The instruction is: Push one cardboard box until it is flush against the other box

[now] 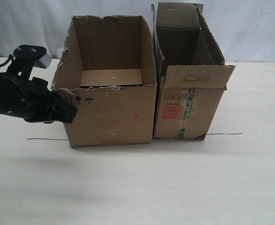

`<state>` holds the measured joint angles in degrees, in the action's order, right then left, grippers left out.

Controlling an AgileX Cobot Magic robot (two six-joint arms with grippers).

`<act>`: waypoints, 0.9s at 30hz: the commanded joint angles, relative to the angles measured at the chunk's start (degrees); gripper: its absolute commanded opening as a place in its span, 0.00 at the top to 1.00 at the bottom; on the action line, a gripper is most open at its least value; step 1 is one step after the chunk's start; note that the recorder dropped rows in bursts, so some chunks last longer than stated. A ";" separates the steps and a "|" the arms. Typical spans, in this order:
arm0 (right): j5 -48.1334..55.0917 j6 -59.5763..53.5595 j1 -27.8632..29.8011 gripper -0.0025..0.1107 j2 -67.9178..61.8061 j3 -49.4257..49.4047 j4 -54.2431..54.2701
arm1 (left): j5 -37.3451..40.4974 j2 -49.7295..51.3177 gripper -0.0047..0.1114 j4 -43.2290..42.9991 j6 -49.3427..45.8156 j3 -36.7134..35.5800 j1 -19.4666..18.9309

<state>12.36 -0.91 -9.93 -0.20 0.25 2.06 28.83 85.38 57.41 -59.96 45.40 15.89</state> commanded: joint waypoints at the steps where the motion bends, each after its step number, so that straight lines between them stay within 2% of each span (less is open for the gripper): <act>1: -0.34 -0.01 -0.26 0.93 0.20 -0.25 0.06 | -2.45 0.26 0.96 3.84 -3.22 -0.05 0.16; 10: -0.34 -0.01 -0.26 0.93 0.20 -0.25 0.06 | -4.71 0.50 0.96 5.34 -5.03 -0.05 0.16; 14: -0.34 -0.01 -0.26 0.93 0.20 -0.25 0.06 | -0.64 0.50 0.96 6.70 -5.23 -0.05 0.16; 17: -0.34 -0.01 -0.26 0.93 0.20 -0.25 0.06 | 7.97 -2.08 0.96 9.87 -6.25 0.04 0.16; 21: -0.34 -0.01 -0.26 0.93 0.20 -0.25 0.06 | 2.29 -7.13 0.96 10.15 -6.25 0.04 0.16; 23: -0.34 -0.01 -0.26 0.93 0.20 -0.25 0.06 | 4.48 -4.94 0.96 10.29 -6.72 0.04 0.16; 25: -0.34 -0.01 -0.26 0.93 0.20 -0.25 0.06 | 3.56 -2.20 0.96 13.29 -9.48 0.04 0.16; 27: -0.34 -0.01 -0.26 0.93 0.20 -0.25 0.06 | 4.31 0.44 0.96 20.76 -16.14 0.04 0.16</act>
<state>12.36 -0.91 -9.93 -0.20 0.25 2.06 32.83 83.90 71.71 -70.94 45.40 15.91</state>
